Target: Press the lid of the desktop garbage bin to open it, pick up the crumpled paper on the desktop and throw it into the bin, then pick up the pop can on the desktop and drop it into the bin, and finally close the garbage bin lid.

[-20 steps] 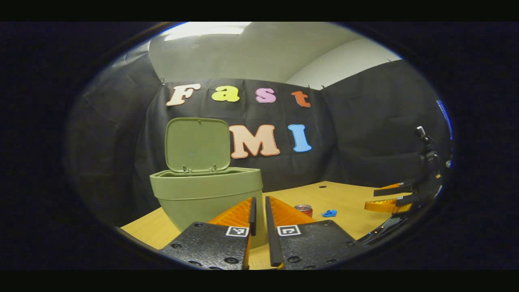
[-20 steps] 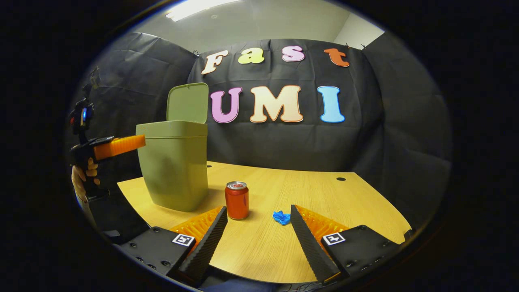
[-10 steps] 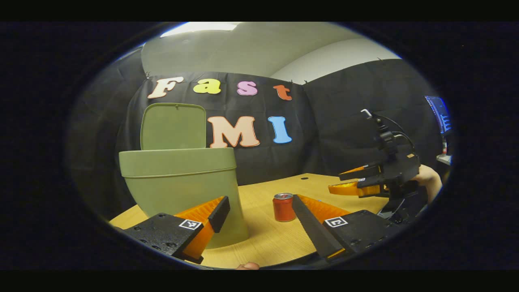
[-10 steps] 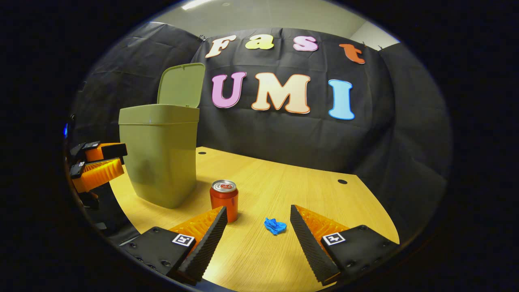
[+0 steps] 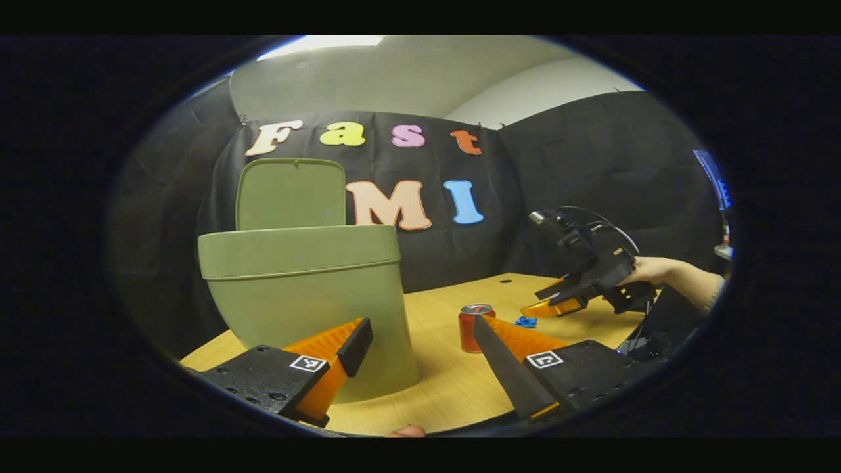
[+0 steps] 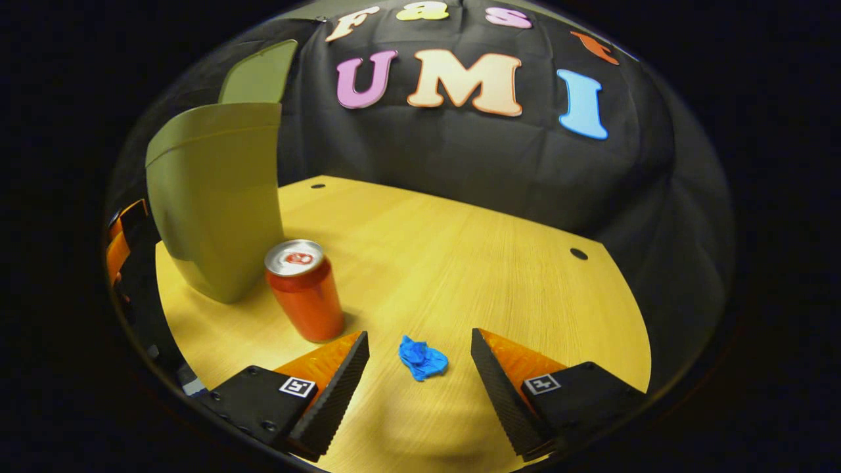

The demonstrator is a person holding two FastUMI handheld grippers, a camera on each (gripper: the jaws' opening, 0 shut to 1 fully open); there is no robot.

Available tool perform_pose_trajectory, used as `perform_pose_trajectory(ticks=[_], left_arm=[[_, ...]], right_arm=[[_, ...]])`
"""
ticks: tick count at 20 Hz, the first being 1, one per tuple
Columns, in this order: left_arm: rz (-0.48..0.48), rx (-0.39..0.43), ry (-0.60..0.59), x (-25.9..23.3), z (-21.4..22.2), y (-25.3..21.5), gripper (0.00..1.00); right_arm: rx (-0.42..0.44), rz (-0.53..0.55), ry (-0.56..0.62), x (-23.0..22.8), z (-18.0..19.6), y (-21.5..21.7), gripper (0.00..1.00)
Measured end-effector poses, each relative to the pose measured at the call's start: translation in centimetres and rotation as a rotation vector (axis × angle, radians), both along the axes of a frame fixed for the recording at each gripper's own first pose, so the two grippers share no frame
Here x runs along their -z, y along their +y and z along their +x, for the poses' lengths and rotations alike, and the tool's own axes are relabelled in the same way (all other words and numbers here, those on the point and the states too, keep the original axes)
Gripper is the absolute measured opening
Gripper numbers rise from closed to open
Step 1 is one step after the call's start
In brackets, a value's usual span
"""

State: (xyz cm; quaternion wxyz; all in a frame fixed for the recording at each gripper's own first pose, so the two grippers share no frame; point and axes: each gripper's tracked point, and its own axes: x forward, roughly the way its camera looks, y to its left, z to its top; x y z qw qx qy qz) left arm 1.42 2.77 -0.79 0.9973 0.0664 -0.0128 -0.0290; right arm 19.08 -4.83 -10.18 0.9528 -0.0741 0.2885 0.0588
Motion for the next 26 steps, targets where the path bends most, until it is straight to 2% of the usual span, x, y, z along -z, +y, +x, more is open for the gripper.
perform_pose_trajectory(ticks=[8,12,14,16,17,18,21,22,23,26], left_arm=[[-0.021,-0.026,0.046,1.3,0.5,1.3,0.94],[-0.030,-0.055,0.043,1.1,0.6,2.3,0.94],[-0.041,-0.053,0.045,1.2,0.7,2.2,0.94],[-0.044,-0.048,0.049,1.3,0.6,2.0,0.94],[-0.045,-0.047,0.050,1.4,0.7,2.0,0.94],[-0.045,-0.049,0.050,1.4,0.6,2.1,0.94],[-0.044,-0.055,0.049,1.3,0.6,2.3,0.94],[-0.045,-0.054,0.049,1.3,0.6,2.2,0.94],[-0.045,-0.053,0.048,1.3,0.6,2.1,0.94],[-0.049,-0.047,0.052,1.4,0.6,1.9,0.94]], right_arm=[[-0.003,-0.020,0.122,3.1,2.3,-1.2,1.00],[-0.016,-0.005,0.180,4.3,2.2,-0.9,1.00],[-0.009,0.012,0.179,4.3,2.4,-0.7,0.96],[-0.013,0.018,0.187,4.5,2.5,-0.6,0.87],[-0.016,0.034,0.194,4.5,2.5,-0.3,0.72],[-0.019,0.051,0.205,4.6,2.3,-0.2,0.68],[-0.008,0.059,0.208,4.7,2.4,0.0,0.41],[-0.008,0.062,0.209,4.7,2.4,-0.1,0.39],[-0.007,0.062,0.208,4.7,2.3,-0.2,0.28],[0.011,0.055,0.195,4.4,2.1,-0.3,0.13]])
